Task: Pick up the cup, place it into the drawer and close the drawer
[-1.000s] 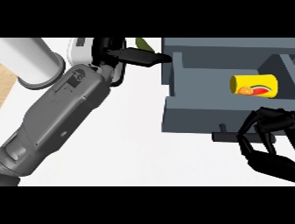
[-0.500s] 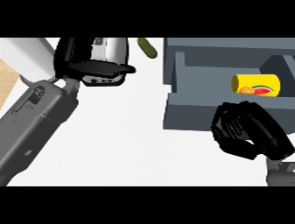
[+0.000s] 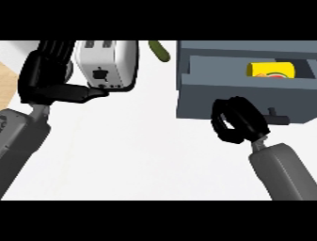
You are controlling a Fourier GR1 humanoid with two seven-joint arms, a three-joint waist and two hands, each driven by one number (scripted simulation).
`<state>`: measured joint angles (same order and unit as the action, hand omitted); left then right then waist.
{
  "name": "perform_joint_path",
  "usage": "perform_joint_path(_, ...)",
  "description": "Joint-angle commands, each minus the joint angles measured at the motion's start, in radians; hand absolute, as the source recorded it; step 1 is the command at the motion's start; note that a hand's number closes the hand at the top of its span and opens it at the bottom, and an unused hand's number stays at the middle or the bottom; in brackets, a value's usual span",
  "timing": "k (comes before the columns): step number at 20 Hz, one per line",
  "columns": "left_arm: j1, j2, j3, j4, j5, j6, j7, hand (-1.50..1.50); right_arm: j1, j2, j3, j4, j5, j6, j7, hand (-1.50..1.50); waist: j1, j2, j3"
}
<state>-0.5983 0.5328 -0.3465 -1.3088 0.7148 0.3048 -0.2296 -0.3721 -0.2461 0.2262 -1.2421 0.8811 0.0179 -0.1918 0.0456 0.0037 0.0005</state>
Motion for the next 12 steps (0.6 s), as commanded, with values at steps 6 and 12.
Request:
perform_joint_path(6, 0.154, 0.052, 0.070, -0.139, -0.007, -0.038, 0.009, -1.50, -0.307, 0.036, -0.126, 0.576, 0.011, -0.137, -0.198, 1.50, -0.003, 0.003, 0.001)
perform_joint_path(12, 0.167, 0.053, 0.095, -0.069, 0.006, -0.152, -0.056, -1.50, -0.483, 0.012, -0.203, 0.836, -0.001, -0.143, -0.229, 1.50, 0.027, 0.023, 0.002)
